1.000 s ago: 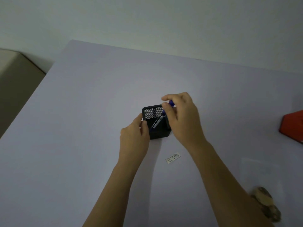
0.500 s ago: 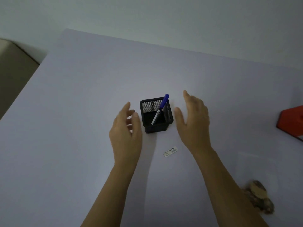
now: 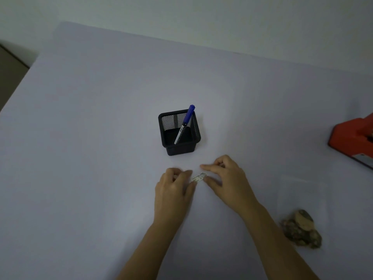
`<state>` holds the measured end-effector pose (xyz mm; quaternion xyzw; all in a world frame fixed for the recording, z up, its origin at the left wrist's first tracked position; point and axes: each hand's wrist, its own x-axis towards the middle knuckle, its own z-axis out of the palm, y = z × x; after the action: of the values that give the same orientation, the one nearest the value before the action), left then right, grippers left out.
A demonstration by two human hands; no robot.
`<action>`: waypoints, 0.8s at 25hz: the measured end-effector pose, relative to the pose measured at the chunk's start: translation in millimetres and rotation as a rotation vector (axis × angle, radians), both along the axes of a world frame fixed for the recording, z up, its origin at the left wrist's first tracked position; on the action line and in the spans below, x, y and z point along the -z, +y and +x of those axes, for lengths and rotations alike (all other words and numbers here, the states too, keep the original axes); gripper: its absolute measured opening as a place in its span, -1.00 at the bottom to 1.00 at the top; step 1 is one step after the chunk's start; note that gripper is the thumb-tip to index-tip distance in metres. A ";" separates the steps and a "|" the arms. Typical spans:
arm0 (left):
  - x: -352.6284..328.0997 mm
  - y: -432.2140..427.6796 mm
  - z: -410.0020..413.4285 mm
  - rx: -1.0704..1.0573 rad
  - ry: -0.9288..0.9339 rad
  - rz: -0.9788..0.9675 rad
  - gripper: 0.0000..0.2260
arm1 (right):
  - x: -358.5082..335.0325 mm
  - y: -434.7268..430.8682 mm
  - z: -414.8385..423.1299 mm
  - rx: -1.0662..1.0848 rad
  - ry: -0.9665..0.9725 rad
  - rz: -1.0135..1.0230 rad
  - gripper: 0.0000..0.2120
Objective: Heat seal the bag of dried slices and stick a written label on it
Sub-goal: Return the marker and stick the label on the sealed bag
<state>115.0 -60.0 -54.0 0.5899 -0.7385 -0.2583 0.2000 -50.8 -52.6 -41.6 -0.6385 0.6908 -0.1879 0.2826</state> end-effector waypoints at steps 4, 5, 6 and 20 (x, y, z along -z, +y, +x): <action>-0.8 -6.6 -0.3 0.040 0.010 0.011 -0.84 | 3.1 6.3 3.0 0.028 -0.011 -0.033 -0.84; -1.3 -7.4 0.5 0.055 0.026 0.023 -0.89 | 3.6 8.3 3.8 0.028 -0.031 -0.038 -0.87; -4.0 -8.2 0.7 0.060 0.051 0.050 -0.94 | 2.7 10.3 5.0 0.030 -0.074 -0.042 -0.91; -64.1 1.5 7.2 -0.156 0.412 0.085 -0.82 | -55.8 18.9 31.5 0.512 -0.951 0.176 -0.88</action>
<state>122.2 -58.5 10.1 0.5877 -0.6228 -0.3879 0.3410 -19.3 -33.7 14.2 -0.2684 0.6335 -0.4601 0.5612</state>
